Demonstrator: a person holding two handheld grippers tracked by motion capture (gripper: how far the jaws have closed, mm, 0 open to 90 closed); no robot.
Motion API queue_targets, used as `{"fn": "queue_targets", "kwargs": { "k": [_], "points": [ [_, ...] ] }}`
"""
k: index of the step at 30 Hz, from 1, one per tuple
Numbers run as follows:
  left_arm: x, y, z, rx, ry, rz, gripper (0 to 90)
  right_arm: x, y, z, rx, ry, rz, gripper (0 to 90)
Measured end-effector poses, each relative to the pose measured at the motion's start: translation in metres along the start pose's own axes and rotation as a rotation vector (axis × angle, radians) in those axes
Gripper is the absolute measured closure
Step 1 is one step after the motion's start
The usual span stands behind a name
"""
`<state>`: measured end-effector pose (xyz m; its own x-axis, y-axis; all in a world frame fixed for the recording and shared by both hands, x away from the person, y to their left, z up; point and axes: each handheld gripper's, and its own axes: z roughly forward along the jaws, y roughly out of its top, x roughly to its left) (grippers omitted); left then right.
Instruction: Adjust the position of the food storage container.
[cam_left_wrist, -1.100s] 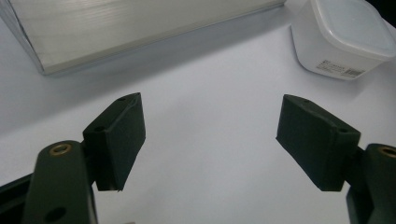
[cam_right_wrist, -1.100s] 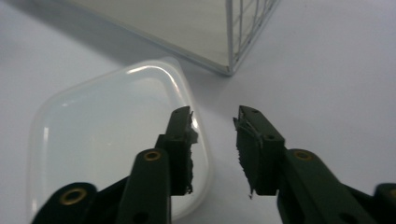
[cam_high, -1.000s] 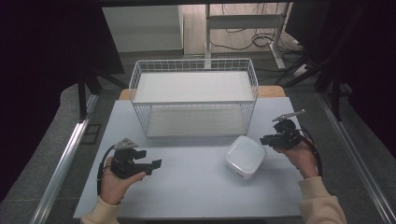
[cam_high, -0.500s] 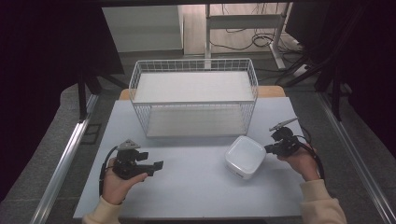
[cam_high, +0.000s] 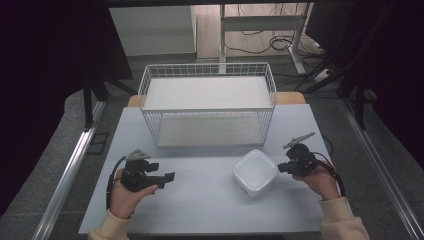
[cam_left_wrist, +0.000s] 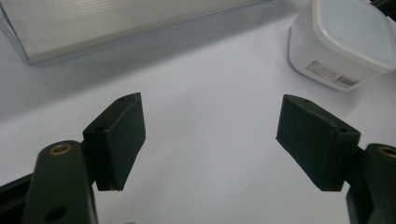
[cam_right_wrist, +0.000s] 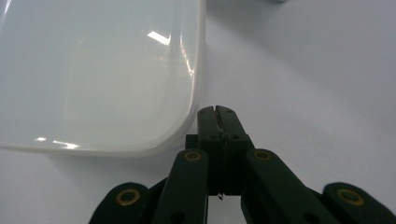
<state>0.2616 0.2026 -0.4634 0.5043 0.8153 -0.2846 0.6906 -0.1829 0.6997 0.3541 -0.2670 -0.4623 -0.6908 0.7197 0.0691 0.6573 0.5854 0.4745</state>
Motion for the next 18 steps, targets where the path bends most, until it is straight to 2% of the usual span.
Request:
{"fn": "queue_targets", "kwargs": {
  "k": [7, 12, 18],
  "points": [
    [-0.002, 0.003, 0.001, -0.001, -0.005, 0.008, 23.3, 0.014, 0.001, 0.002, -0.004, 0.016, -0.025, 89.3],
    [-0.004, 0.005, 0.001, -0.008, -0.015, 0.018, 23.4, 0.022, -0.002, 0.002, 0.001, 0.035, -0.021, 89.3],
    [0.000, 0.006, 0.005, 0.005, -0.014, 0.012, 23.4, 0.038, -0.002, 0.011, 0.038, 0.067, -0.054, 89.3]
  ]
}}
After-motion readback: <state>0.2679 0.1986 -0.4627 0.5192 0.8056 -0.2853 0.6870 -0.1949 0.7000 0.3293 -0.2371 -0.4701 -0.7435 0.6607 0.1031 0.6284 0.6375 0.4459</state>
